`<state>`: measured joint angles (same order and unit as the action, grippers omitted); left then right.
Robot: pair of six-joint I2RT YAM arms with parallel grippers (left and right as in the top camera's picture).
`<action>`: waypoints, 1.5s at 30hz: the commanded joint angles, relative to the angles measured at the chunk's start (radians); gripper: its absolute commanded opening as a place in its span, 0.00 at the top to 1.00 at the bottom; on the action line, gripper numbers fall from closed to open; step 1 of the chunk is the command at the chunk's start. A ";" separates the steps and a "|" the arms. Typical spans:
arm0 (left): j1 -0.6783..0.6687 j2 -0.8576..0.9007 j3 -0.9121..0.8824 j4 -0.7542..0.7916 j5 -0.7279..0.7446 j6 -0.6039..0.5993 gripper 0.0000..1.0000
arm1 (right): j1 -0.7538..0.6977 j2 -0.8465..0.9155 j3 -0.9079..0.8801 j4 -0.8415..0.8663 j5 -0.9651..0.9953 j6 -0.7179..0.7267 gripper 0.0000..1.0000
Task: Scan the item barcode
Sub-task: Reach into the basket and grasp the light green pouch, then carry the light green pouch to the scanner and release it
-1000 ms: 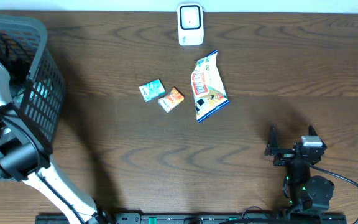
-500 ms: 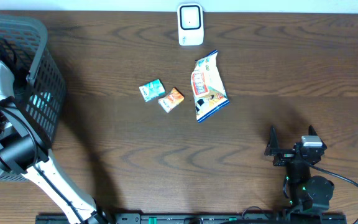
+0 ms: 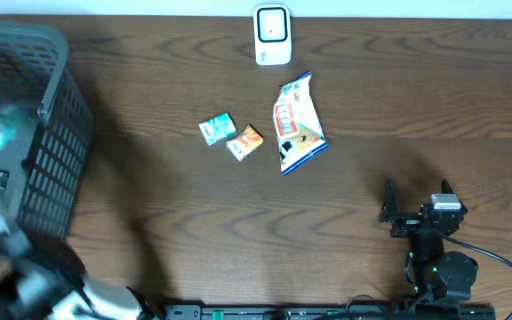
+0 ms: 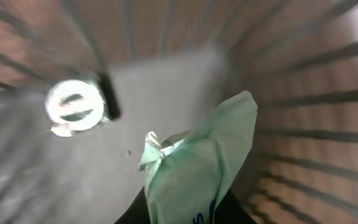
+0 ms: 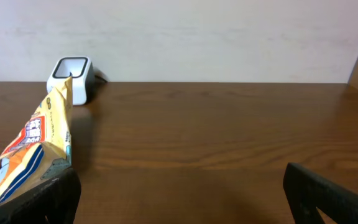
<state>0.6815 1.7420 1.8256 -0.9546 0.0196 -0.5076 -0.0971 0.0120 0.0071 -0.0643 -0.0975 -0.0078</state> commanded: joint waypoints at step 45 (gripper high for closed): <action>-1.067 0.351 -0.002 0.116 0.221 0.002 0.56 | -0.008 -0.005 -0.002 -0.004 0.001 0.011 0.01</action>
<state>-0.3771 2.0800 1.8236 -0.8440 0.2546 -0.5018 -0.0971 0.0120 0.0071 -0.0639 -0.0975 -0.0078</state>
